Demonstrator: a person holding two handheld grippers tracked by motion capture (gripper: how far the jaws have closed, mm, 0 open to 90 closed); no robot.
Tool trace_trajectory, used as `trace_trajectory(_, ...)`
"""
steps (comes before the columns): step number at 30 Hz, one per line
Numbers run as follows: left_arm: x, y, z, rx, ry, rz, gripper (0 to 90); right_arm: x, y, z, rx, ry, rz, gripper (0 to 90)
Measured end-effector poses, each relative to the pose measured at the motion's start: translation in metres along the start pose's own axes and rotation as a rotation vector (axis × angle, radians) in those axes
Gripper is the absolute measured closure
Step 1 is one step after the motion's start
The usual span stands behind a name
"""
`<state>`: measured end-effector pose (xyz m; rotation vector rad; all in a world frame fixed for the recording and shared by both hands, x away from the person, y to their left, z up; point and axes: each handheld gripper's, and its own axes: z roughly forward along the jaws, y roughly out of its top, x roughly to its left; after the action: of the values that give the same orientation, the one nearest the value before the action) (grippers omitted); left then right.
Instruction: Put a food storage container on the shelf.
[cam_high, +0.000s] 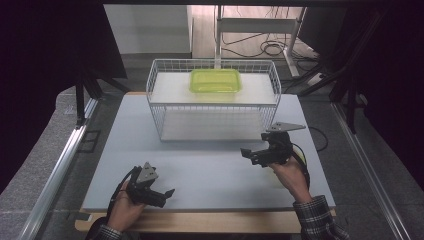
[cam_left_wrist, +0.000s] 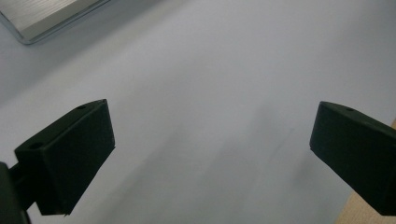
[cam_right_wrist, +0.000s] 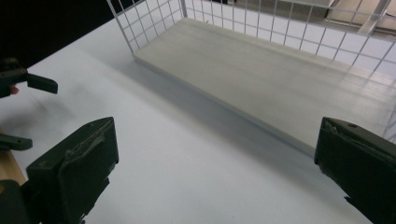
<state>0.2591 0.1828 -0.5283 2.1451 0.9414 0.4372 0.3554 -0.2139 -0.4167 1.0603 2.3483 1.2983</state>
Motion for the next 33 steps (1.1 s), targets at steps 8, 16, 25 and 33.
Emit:
trace_trajectory(8, 0.0, 0.0, 0.0, 0.0, 0.002, 0.002, 0.0, 0.002, -0.016, -0.005, -0.002, -0.023, -0.008, 0.0)
trace_trajectory(16, -0.001, 0.0, 0.0, -0.002, 0.001, 0.002, 0.0, 0.006, -0.03, -0.008, 0.017, -0.038, -0.018, 0.0)
trace_trajectory(25, -0.002, 0.0, 0.001, 0.001, -0.003, 0.009, 0.0, 0.01, -0.049, -0.01, 0.038, -0.044, -0.021, 0.0)
trace_trajectory(33, -0.004, 0.0, 0.002, 0.011, -0.009, 0.032, 0.0, 0.012, -0.067, -0.007, 0.062, -0.079, -0.045, 0.4)
